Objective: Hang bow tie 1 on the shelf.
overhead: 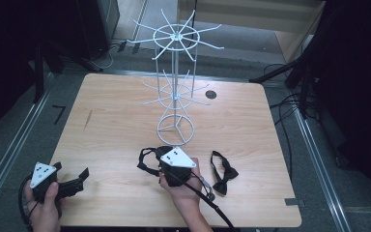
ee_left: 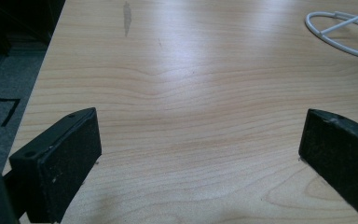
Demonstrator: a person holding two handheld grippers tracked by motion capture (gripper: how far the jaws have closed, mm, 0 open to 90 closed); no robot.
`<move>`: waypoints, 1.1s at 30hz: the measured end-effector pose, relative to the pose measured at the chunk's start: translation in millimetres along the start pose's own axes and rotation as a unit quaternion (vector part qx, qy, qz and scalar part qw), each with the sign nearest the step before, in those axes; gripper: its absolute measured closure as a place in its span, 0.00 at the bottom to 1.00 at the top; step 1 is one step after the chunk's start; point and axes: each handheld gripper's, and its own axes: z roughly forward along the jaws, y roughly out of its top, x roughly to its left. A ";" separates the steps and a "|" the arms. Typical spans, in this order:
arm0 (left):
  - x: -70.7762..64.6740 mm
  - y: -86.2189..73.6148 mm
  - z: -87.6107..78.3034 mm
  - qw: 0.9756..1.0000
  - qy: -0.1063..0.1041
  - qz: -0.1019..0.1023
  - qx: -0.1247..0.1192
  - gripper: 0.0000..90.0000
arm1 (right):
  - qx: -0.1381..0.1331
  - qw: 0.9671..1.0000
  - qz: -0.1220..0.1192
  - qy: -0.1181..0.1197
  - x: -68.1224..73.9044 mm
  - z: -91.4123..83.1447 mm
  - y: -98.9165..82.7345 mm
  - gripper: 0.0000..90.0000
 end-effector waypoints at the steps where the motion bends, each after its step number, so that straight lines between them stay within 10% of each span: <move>1: 0.0 0.0 0.0 1.000 0.000 0.000 0.000 0.00 | -0.002 1.000 0.001 0.000 -0.5 -1.1 1.4 1.00; 33: 0.3 -0.2 -0.8 1.000 0.000 0.000 0.000 0.00 | -0.039 0.999 0.026 -0.014 -19.1 -32.3 28.1 1.00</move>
